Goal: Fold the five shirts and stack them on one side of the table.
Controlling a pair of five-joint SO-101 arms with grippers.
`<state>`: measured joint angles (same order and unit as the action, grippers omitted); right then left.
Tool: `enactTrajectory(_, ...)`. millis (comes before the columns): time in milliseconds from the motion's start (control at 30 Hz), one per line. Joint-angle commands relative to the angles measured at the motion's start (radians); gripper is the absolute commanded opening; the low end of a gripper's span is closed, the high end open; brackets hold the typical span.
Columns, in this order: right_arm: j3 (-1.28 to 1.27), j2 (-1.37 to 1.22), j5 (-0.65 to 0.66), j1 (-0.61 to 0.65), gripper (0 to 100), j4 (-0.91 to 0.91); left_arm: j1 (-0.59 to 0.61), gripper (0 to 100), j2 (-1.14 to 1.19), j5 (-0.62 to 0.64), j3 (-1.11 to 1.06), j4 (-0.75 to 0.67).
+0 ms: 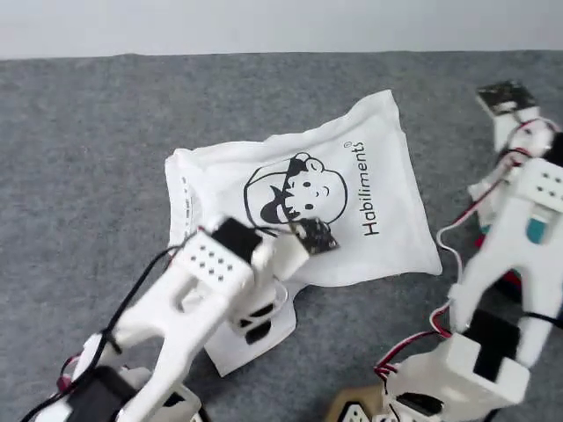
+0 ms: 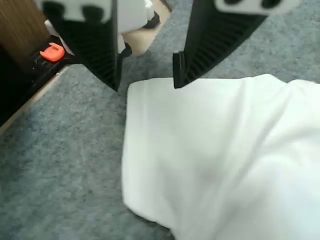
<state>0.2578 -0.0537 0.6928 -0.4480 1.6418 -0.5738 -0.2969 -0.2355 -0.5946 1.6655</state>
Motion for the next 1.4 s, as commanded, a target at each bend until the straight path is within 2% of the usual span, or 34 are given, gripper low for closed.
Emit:
enactTrajectory(0,0.071,0.067,0.034,-0.059,20.5,0.007,0.017,18,-0.055,0.012,-0.050,-0.068)
enactTrajectory(233,0.071,0.071,0.066,-0.114,20.5,0.005,0.031,20,-0.009,-0.008,-0.220,-0.256)
enactTrajectory(533,0.071,0.067,0.066,-0.107,20.5,-0.004,0.031,19,0.342,-0.009,-0.206,-0.374)
enactTrajectory(733,0.071,0.068,0.066,-0.108,20.5,-0.004,0.031,7,0.350,-0.021,-0.163,-0.384)
enactTrajectory(833,0.071,0.070,0.066,-0.108,20.5,-0.004,0.032,2,0.330,-0.095,-0.171,-0.370)
enactTrajectory(1133,0.071,0.062,0.066,-0.111,20.5,-0.005,0.041,0,0.172,-0.284,-0.163,-0.158)
enactTrajectory(1233,0.071,0.062,0.066,-0.110,20.5,-0.005,0.107,0,0.100,-0.351,-0.163,-0.114)
enactTrajectory(1367,0.071,0.062,0.066,-0.108,20.5,-0.005,0.250,0,0.031,-0.551,-0.159,-0.018)
